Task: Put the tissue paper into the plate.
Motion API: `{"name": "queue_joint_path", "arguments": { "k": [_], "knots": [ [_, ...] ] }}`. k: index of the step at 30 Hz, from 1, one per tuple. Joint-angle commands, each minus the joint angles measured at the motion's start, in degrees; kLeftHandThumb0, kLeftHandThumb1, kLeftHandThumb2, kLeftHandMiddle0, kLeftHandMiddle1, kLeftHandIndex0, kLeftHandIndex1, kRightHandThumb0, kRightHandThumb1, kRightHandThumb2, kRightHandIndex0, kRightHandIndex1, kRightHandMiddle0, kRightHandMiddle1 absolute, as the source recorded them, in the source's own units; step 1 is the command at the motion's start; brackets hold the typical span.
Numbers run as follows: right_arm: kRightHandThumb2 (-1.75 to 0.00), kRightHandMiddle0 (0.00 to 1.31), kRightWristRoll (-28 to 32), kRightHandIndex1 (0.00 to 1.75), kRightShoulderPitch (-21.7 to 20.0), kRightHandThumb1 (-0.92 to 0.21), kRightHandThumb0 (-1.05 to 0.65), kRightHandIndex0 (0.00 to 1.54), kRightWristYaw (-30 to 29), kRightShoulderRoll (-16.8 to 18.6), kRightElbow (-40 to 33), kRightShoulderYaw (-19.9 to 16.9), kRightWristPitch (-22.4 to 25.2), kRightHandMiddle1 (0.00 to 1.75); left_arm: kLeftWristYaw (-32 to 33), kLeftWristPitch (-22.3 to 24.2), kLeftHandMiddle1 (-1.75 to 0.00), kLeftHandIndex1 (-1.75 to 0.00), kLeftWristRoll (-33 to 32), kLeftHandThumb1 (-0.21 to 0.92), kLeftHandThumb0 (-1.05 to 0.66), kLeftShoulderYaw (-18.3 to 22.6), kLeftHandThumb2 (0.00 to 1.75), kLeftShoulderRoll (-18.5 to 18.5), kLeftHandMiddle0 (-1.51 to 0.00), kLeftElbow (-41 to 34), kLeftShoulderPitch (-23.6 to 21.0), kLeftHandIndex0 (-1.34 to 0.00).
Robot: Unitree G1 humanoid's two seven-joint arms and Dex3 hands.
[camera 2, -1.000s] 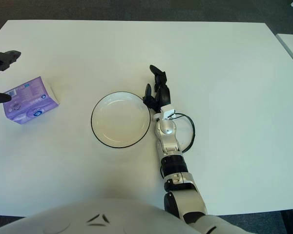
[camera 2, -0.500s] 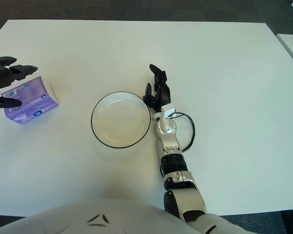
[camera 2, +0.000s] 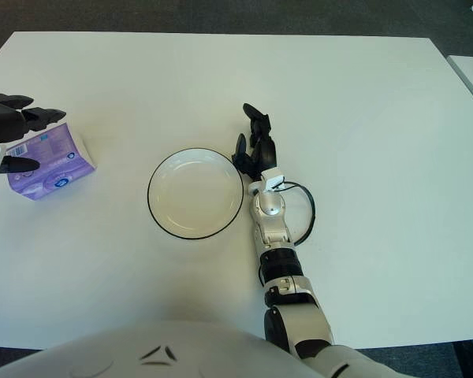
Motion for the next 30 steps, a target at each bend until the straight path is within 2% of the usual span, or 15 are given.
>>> {"name": "queue_joint_path", "arguments": {
  "k": [1,7,14,22,30],
  "knots": [
    [-0.86,0.0,0.4,0.01,5.2,-0.92,-0.62,0.22,-0.4,-0.4,5.4,-0.9,3.2,0.63,-2.0,1.5,0.0,0.0,-0.8,0.92,-1.05,-1.4,0.86,0.9,0.0,-0.2,-1.8,0.0],
    [-0.86,0.0,0.5,0.0,5.2,-0.92,-0.62,0.21,-0.3,-0.5,5.4,-1.0,3.0,0.62,-3.7,3.4,0.0,0.0,-0.2,0.92,-1.05,-3.3,0.85,0.7,0.0,-0.6,-3.5,0.0],
    [-0.85,0.0,0.8,0.0,5.2,-0.92,-0.62,0.21,0.0,-0.8,5.7,-1.2,2.4,0.61,-2.6,4.7,0.0,0.0,1.1,0.92,-1.05,-4.6,0.84,-0.1,0.0,-0.5,-3.8,0.0],
    [-0.85,0.0,0.9,0.01,5.1,-0.92,-0.63,0.22,-0.2,-1.1,5.8,-1.6,2.5,0.62,0.2,7.0,0.0,0.0,3.5,0.92,-1.05,-4.3,0.83,-1.7,0.0,-1.2,-2.7,0.0],
    [-0.85,0.0,1.1,0.01,5.0,-0.92,-0.64,0.23,0.0,-1.3,5.9,-1.9,2.5,0.65,1.2,7.4,0.0,0.0,3.9,0.92,-1.05,-4.5,0.8,-2.1,0.0,-1.2,-2.2,0.0]
  ]
}}
